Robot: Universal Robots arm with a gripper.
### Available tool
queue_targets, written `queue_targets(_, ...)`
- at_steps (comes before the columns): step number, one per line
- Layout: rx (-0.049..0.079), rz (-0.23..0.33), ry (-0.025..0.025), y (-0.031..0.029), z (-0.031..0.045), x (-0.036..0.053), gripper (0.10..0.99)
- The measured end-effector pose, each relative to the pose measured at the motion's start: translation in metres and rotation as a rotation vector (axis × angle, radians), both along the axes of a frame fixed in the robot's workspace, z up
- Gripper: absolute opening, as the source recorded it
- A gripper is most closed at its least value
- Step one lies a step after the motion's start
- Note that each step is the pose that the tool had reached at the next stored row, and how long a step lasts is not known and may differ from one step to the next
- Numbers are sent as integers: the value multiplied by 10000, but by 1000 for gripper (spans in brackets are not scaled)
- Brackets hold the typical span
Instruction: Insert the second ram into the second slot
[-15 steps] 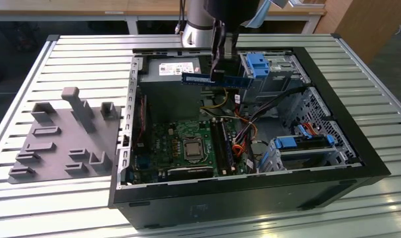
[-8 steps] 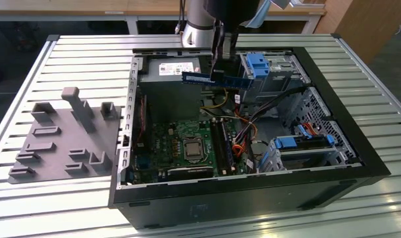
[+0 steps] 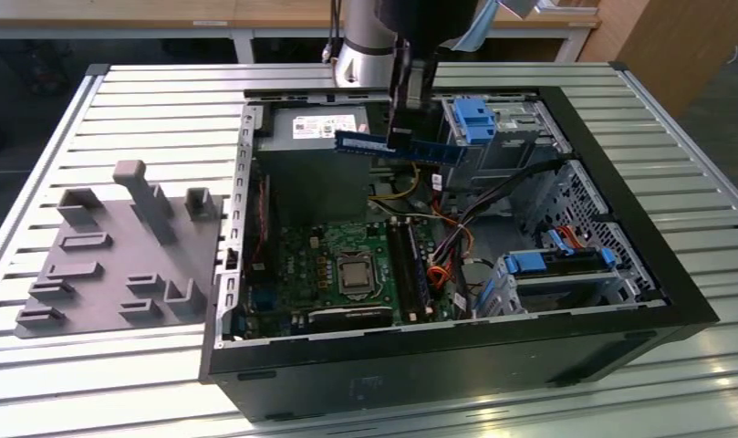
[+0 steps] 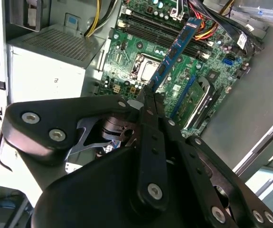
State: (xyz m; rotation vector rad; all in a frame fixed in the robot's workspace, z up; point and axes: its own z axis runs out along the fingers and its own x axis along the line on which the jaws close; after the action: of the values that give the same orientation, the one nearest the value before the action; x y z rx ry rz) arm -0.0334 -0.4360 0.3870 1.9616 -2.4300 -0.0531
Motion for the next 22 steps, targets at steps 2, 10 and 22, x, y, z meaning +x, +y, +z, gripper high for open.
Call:
queue_targets(2, -1, -102, 0, 0, 0, 0, 118)
queue_targets(10, -1, -503, 0, 0, -1, 0, 118)
queue_targets(22, -3, -1119, 0, 0, -1, 0, 118)
